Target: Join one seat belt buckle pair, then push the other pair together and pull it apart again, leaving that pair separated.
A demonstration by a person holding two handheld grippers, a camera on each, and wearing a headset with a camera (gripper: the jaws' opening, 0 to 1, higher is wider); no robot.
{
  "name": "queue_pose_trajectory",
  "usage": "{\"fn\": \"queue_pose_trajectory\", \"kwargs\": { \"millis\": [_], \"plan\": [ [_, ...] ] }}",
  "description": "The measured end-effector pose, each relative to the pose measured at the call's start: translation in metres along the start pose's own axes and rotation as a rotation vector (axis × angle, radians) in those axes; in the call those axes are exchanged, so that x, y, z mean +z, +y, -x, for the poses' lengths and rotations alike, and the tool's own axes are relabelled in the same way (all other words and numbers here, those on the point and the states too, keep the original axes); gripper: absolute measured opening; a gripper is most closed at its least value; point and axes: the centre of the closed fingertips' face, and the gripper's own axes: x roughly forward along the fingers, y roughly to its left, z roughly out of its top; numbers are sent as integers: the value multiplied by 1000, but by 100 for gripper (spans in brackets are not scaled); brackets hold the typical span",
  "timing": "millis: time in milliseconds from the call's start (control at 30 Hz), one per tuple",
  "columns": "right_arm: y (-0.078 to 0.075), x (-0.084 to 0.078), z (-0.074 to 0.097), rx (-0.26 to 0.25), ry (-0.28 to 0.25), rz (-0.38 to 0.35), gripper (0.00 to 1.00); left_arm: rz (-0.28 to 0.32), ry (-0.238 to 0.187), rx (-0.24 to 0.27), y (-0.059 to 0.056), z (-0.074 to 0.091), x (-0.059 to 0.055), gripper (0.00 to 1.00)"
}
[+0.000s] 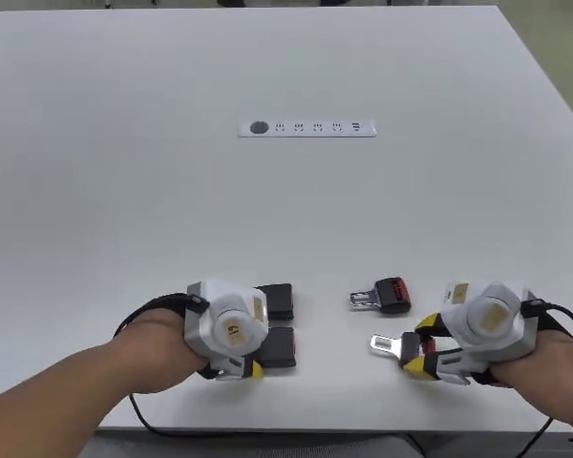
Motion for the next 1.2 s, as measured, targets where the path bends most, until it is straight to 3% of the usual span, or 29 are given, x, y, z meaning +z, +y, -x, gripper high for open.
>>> {"fn": "queue_pose_trajectory", "kwargs": {
  "millis": [67, 267, 600, 900, 1200],
  "plan": [
    [2, -5, 0, 0, 46, 49, 33, -4, -4, -6, 0, -1, 0, 34],
    [1, -11, -10, 20, 44, 27, 34, -22, 1, -23, -2, -3, 0, 34],
    [4, -10, -8, 40, 32, 23, 34, -52, 42, -53, -4, -3, 3, 33],
    [4, -10, -7, 42, 43, 22, 34, -58, 49, -65, -2, -5, 0, 33],
    [12, 8, -15, 54, 23, 40, 34, -67, 59, -68, -1, -6, -1, 33]
  ]
}}
